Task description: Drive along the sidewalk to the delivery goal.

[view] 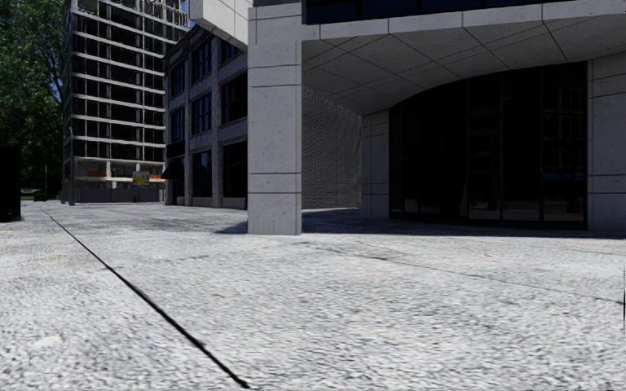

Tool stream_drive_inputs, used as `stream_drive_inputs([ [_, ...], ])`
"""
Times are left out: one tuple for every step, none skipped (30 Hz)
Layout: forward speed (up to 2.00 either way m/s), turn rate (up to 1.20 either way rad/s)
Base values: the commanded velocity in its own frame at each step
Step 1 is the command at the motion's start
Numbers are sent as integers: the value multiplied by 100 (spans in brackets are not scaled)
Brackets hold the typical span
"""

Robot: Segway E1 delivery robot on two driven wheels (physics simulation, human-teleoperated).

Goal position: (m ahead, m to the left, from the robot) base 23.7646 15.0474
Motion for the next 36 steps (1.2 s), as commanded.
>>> stream_drive_inputs([
  [200,63],
  [200,64],
  [200,64],
  [200,65],
  [200,65],
  [200,65],
  [200,65],
  [200,65],
  [200,65],
  [200,65],
  [200,65],
  [200,65],
  [200,65],
  [200,65],
  [200,65],
  [200,65],
  [200,65],
  [200,65],
  [200,65],
  [200,65],
  [200,65],
  [200,65],
  [200,63],
  [200,59],
  [200,59],
  [200,58],
  [200,58],
  [200,51],
  [200,39],
  [200,0],
  [200,0],
  [200,0],
  [200,0],
  [200,0],
  [200,0],
  [200,0],
])
